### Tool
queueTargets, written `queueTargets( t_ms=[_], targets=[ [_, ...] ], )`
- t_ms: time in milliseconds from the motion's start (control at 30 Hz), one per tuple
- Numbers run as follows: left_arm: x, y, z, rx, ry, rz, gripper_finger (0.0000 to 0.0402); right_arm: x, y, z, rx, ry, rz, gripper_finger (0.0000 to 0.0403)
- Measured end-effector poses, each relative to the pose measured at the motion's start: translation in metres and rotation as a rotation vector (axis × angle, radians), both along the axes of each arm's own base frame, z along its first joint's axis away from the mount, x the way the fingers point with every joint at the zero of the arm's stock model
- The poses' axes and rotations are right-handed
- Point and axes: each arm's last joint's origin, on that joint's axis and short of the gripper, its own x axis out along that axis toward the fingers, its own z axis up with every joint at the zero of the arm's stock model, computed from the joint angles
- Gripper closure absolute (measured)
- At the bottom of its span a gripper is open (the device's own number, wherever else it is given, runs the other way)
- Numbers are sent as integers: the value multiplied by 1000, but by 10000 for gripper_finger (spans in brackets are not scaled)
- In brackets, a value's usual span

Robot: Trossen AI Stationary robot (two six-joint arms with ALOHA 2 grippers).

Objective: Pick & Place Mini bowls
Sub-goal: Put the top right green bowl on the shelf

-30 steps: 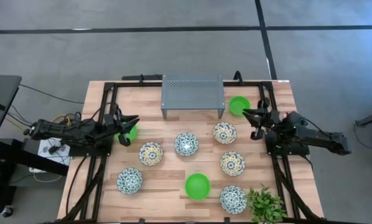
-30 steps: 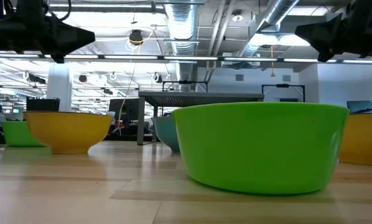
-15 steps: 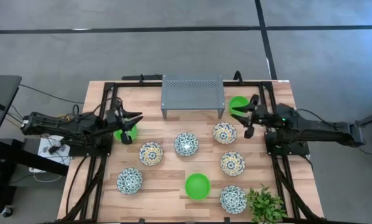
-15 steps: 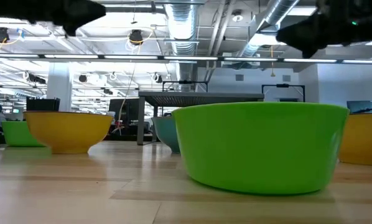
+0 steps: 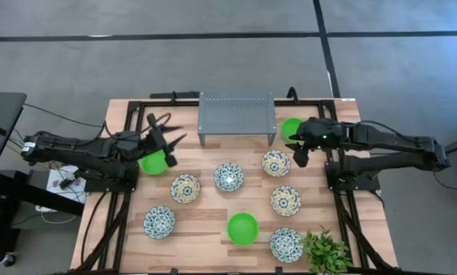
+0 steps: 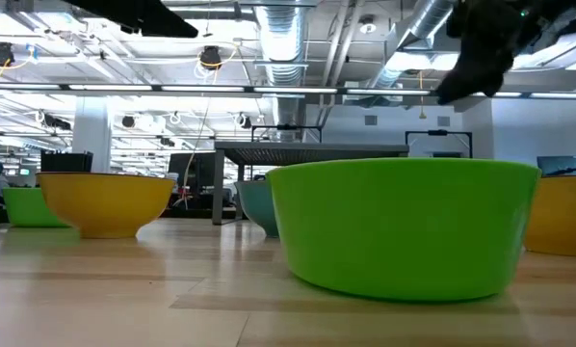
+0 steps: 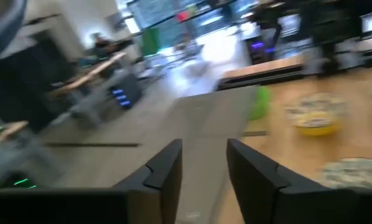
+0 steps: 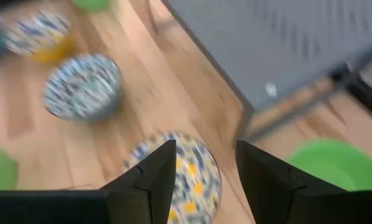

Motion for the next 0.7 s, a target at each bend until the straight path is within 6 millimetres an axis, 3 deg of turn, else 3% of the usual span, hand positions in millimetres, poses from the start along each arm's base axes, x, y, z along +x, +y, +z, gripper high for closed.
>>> queueTargets(
  t_ms=[300,567,700],
  targets=[
    [-3,24,2,-144,-113,183,190,15,-17,-31,31,283,-162,241],
    [-2,44,10,-225,-166,127,191,31,-50,-68,130,478,-341,249],
    [-2,50,13,-232,-172,123,196,36,-64,-83,143,549,-352,255]
  ],
)
